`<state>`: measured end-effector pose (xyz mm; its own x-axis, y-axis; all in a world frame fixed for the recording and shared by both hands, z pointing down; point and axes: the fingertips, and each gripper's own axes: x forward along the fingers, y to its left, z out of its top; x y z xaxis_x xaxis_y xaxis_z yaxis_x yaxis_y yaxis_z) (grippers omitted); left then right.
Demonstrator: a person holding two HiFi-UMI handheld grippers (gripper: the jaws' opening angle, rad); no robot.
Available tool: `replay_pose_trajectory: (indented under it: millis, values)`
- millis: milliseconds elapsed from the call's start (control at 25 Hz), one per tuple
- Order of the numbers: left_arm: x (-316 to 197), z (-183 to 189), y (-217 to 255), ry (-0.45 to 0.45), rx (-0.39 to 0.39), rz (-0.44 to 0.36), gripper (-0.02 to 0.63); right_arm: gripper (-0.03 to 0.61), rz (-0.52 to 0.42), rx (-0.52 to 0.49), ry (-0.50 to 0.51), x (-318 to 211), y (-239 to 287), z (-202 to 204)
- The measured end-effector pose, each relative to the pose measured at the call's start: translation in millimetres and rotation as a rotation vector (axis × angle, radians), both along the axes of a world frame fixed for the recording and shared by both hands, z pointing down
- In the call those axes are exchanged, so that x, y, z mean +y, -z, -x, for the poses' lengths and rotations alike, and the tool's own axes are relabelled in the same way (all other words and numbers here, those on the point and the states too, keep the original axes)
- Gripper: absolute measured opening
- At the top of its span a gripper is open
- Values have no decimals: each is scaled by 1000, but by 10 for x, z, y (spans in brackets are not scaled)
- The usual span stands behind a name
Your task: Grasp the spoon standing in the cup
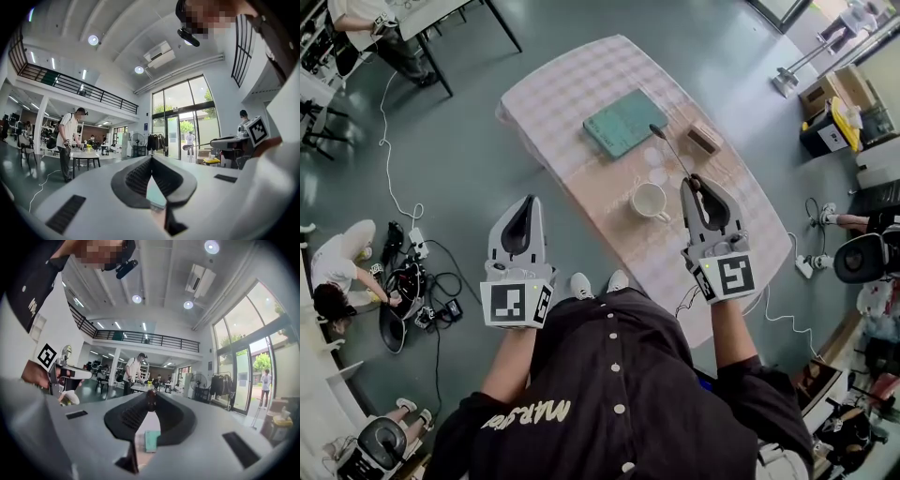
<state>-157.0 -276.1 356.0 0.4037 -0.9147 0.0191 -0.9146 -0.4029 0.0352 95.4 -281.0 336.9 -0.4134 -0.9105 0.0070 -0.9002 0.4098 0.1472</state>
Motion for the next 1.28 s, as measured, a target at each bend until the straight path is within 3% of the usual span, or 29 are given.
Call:
replay_pose_trajectory:
  millis: [480, 1000, 1280]
  values:
    - [31, 217, 289, 45, 11, -52, 9, 52, -128, -136, -50, 181, 489, -13]
    - [100, 516, 254, 137, -4, -48, 9, 52, -100, -163, -78, 188, 390, -181]
    - [133, 541, 209, 145, -15, -46, 9, 52, -94, -166, -68, 185, 353, -136]
